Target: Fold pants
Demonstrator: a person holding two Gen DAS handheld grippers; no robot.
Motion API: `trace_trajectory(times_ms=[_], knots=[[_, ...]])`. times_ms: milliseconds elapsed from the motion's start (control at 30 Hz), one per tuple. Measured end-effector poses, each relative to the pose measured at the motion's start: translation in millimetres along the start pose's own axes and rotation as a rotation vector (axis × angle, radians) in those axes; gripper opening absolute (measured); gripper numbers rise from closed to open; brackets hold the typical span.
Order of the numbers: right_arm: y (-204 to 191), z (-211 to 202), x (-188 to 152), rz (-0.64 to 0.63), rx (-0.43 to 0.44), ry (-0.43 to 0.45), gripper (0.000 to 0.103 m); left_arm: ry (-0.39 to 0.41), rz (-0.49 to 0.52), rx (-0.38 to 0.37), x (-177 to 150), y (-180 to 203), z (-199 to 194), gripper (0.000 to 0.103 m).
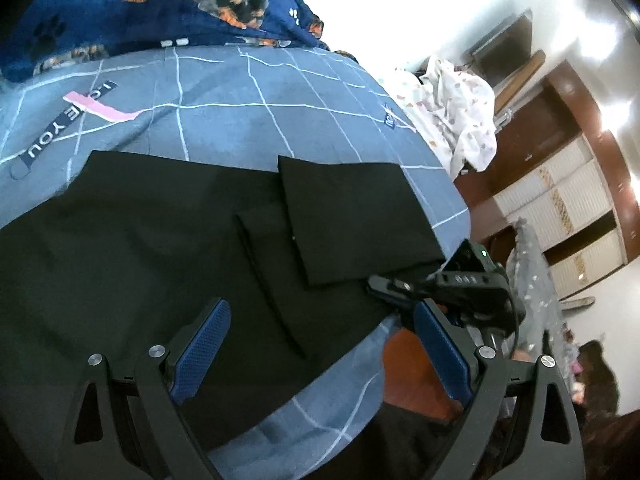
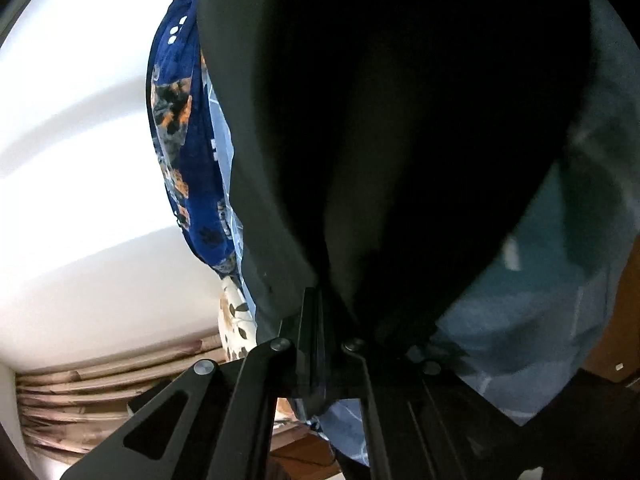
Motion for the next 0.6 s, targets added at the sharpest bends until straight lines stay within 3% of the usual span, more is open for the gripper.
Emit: trace_trajectory(times_ms=[67, 133, 200, 367, 433, 600], knots=[[-8, -5, -1, -0.037, 0.017, -0.027, 0.007, -0.035, -0.040, -0.053, 3, -3, 5, 0.093], [-12, -15, 1, -0.062, -0.026, -0.002, 0.010, -0.066, -0.067, -0.098, 8, -3, 14, 0.093], [-13, -23, 6, -0.052, -0.052, 0.031, 0.017, -0.076, -0.070, -0.099, 13, -4, 21, 0.093], [-13, -35, 13, -0.034, -0.108, 0.087, 0.020, -0.124, -0.119, -0.114, 17, -14, 44, 0.093], [-12, -36, 13, -0.019, -0.082, 0.098, 0.033, -0.153, -0.148, -0.140, 17, -19, 53, 0.093], [-18, -26, 15, -0.030, -0.056, 0.143, 0.036, -0.197, -0.177, -0.158, 13, -29, 67, 0.093]])
Point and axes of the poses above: each gripper's, at about its wrist camera, not at the fingertips, and z roughly the way its jaws point, y to its right, x to its top, the point moved 3 cm from there along z, roughly the way its jaws point, and after that the axes turned 7 degrees about -z, right-handed, at the moved point
